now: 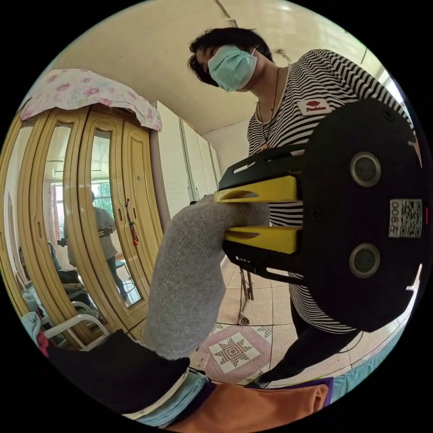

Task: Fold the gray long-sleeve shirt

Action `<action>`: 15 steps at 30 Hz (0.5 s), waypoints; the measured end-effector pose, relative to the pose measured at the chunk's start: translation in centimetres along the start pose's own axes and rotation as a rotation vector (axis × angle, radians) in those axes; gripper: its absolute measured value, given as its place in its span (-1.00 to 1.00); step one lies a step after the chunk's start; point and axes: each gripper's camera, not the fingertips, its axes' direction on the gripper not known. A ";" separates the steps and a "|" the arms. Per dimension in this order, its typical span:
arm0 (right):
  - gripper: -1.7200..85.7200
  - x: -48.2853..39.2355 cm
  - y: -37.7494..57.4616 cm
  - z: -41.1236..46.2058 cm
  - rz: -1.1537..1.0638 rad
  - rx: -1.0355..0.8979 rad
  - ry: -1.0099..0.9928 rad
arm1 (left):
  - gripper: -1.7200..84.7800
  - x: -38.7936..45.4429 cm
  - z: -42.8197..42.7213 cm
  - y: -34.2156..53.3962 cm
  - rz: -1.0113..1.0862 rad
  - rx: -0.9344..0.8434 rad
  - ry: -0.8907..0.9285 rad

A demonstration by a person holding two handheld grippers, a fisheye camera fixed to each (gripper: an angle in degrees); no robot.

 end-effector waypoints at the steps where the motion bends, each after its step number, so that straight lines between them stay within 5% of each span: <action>1: -0.79 1.2 -1.9 -0.7 -0.003 0.009 0.011 | -0.75 -0.7 0.2 -2.5 0.011 -0.004 0.022; 15: -0.79 11.1 -28.9 -1.7 -0.100 -0.045 0.074 | -0.75 -2.9 -3.2 -28.6 0.123 0.051 0.047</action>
